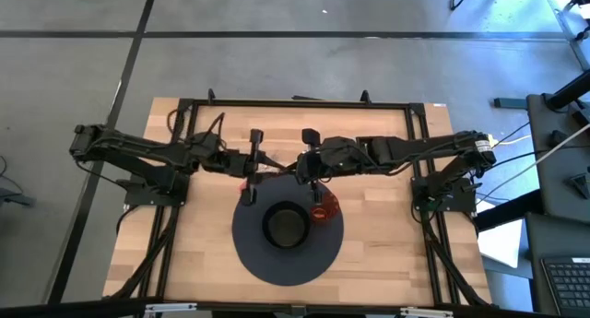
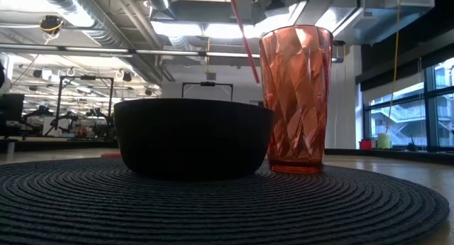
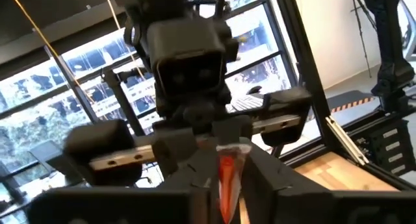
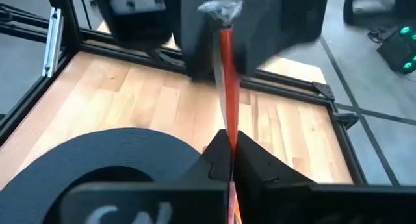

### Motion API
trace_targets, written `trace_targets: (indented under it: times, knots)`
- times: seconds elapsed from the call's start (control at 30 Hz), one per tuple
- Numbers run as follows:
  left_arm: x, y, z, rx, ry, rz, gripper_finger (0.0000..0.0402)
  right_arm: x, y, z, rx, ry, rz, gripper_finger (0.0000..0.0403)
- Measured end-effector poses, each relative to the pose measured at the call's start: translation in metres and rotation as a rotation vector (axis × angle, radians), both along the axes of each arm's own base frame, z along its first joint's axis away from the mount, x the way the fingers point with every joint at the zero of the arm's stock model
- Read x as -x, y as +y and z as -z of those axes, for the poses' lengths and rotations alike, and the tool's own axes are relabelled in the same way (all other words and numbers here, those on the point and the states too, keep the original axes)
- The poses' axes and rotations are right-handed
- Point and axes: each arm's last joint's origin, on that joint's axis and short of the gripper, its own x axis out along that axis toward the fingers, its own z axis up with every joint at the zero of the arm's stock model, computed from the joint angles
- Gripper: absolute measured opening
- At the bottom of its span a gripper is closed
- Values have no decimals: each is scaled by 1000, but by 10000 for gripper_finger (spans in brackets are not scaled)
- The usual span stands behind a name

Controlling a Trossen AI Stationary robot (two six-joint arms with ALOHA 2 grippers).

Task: Pick & Place Utensil
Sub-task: Put the red straw into the orange cup

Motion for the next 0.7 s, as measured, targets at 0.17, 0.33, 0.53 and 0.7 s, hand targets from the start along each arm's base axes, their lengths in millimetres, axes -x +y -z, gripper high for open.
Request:
trace_targets:
  times: [0.17,0.33,0.53,0.7]
  knots:
    - [31,-8,-15,9,23,-24,104,0,1,0,0,4,1,4]
    - [70,-9,-8,24,250,-83,124,1,2,1,2,6,-4,4]
    - [91,-4,25,88,361,-133,108,0,3,-1,2,-9,-4,3]
    - [94,4,68,54,224,-333,68,0,3,-1,2,-10,-4,4]
